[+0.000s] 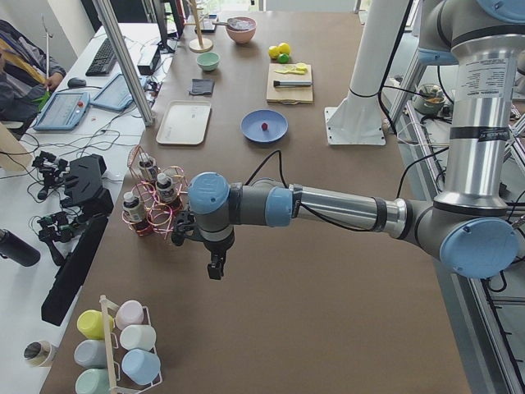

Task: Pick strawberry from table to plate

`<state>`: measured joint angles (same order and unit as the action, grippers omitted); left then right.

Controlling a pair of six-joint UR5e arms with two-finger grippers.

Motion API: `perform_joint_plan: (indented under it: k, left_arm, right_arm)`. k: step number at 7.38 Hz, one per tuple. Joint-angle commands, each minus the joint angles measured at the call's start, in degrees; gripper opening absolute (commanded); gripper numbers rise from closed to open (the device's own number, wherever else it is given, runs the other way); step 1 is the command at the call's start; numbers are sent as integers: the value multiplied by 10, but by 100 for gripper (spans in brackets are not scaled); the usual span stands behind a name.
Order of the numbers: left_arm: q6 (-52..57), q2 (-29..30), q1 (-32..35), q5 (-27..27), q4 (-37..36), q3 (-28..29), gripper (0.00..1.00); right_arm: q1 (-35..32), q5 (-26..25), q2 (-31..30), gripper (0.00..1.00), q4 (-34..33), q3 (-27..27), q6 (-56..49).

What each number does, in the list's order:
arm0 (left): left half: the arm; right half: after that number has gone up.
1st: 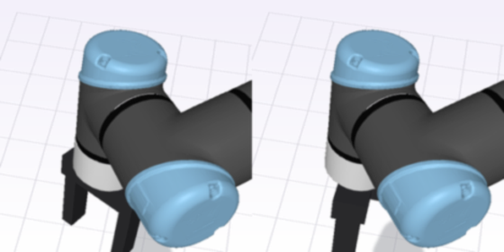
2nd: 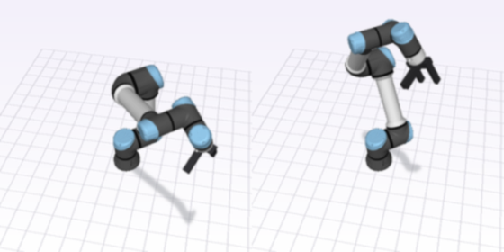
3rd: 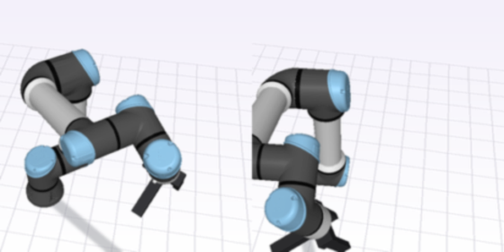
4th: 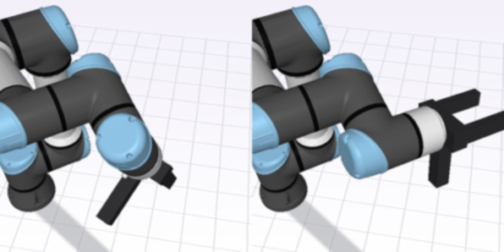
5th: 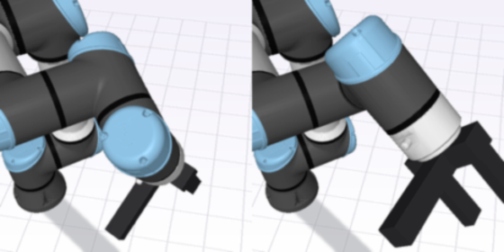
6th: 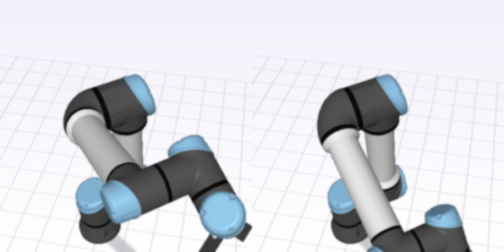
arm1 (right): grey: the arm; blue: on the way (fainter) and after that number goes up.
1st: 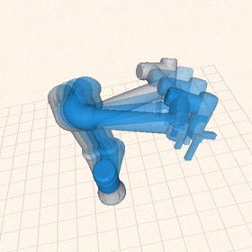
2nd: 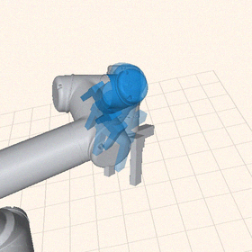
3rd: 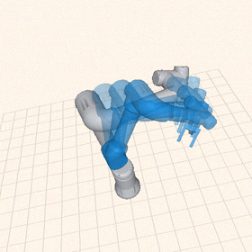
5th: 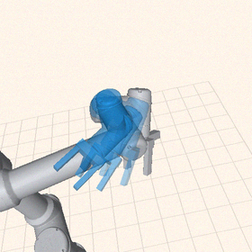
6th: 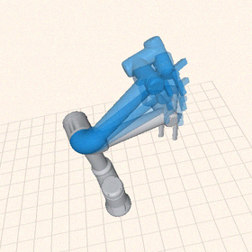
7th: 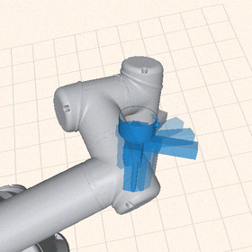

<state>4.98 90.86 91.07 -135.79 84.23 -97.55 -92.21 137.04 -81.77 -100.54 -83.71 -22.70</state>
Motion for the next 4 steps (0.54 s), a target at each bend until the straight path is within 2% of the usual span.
perform_joint_plan:
  k: [1,3,4]
  left_arm:
    - [-1,1,2,1,9,1,98]
    - [-1,-1,2,2,10,0,98]
    - [-1,8,0,4,9,3,98]
  right_arm:
    - [3,5,-7,100,1,0,-7]
    - [4,-1,-9,100,8,-3,-9]
    - [2,-3,-23,100,8,-28,-9]
